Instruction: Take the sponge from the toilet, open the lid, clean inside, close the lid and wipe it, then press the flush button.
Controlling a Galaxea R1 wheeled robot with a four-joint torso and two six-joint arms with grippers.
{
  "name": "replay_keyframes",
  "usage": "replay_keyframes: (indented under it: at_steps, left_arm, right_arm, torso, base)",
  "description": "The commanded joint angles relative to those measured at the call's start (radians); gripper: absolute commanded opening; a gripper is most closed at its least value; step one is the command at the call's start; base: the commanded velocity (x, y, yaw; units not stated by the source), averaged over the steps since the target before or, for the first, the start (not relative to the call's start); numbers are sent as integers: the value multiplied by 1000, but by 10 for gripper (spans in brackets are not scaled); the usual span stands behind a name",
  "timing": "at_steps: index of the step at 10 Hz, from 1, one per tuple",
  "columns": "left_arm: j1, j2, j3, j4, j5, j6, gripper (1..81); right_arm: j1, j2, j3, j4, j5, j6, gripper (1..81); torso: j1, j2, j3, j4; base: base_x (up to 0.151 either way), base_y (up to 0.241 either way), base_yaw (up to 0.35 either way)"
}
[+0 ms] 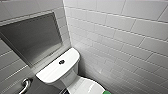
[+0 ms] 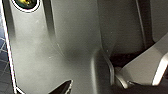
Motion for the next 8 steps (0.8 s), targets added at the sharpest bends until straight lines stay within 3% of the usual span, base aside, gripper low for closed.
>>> replay_keyframes:
  at_steps: [1, 8]
  left_arm:
    - [4, 7, 1, 0, 71, 7, 811]
    - [4, 3, 1, -6, 69, 5, 811]
  right_arm:
    - [65, 60, -76, -11, -100, 2, 811]
    - [99, 128, -150, -6, -126, 40, 811]
  torso:
    - [0, 0, 0, 0]
    - [0, 0, 0, 0]
  base:
    - [0, 0, 0]
    - [0, 0, 0]
